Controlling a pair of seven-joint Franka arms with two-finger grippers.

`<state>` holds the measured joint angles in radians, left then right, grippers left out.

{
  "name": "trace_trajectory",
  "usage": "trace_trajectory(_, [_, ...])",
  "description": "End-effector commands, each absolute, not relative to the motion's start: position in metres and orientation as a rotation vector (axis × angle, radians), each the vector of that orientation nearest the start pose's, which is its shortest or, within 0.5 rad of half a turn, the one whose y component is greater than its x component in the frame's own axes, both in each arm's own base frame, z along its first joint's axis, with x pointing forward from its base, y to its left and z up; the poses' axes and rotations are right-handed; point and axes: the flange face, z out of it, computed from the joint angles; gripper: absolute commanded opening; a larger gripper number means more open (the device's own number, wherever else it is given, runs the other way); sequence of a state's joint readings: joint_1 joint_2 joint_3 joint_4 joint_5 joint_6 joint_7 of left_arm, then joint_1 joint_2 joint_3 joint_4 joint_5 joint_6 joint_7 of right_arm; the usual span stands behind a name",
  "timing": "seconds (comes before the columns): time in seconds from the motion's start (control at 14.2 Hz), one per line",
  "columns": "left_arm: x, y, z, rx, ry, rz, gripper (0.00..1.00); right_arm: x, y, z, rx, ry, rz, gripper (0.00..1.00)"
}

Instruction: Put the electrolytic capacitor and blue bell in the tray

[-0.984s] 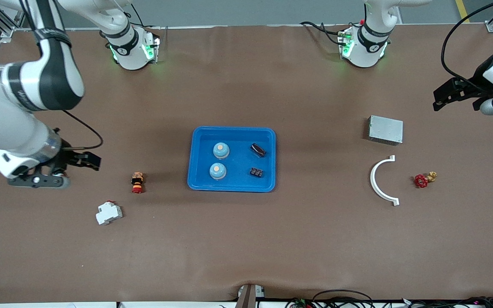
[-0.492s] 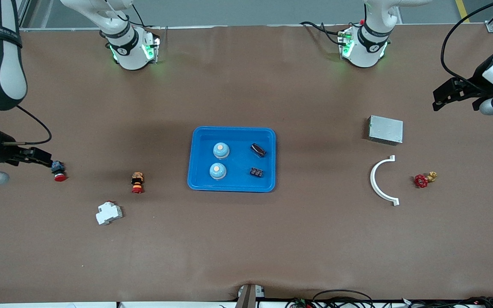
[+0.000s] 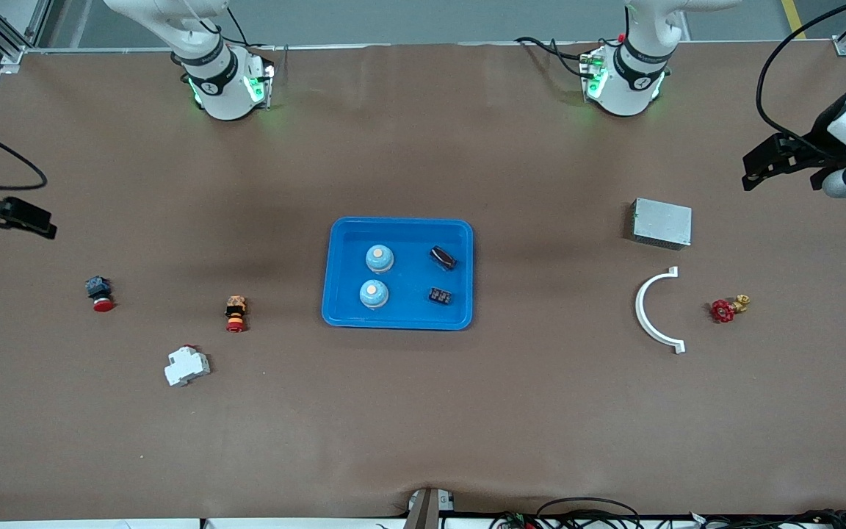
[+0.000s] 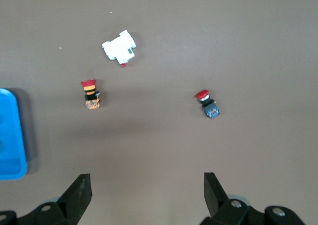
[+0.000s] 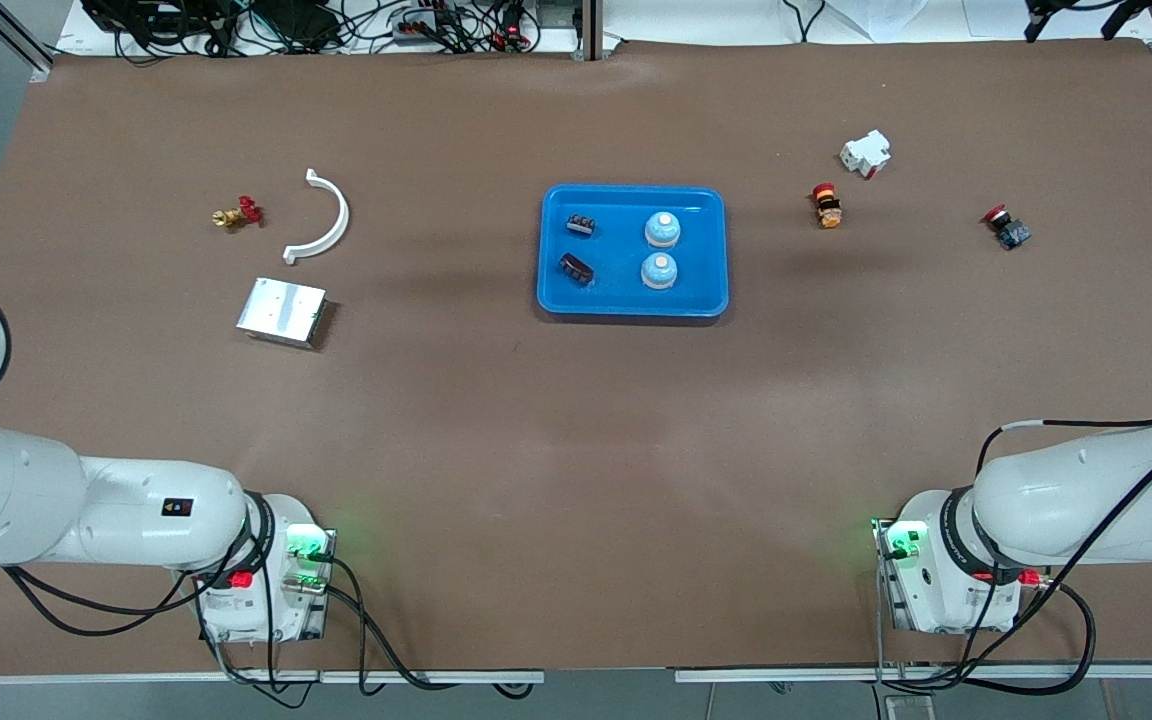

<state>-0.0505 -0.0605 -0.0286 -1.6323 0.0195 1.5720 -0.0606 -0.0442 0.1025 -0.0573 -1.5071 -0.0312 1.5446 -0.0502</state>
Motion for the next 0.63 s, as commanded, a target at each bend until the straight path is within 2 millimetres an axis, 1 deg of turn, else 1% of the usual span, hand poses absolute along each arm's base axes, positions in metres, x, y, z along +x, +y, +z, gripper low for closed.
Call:
trace_trajectory(0.0, [0.533,-0.042,0.631,-3.139,0.053,0.007,1.00,0.564,-0.059,0.622,-3.102,0.112,0.074,1.00])
trace_trajectory(0.14, [0.533,-0.043,0.631,-3.139,0.058,0.007,1.00,0.556,-0.056,0.633,-3.067,0.123,0.056,1.00])
trace_trajectory(0.28, [0.533,-0.044,0.632,-3.139,0.060,0.005,1.00,0.549,-0.053,0.641,-3.059,0.170,0.050,1.00])
trace_trajectory(0.49, [0.534,-0.039,0.633,-3.134,0.065,0.002,1.00,0.542,-0.050,0.641,-3.058,0.166,0.053,1.00])
trace_trajectory(0.56, [0.534,-0.041,0.637,-3.130,0.065,-0.013,1.00,0.538,-0.050,0.638,-3.057,0.169,0.057,1.00])
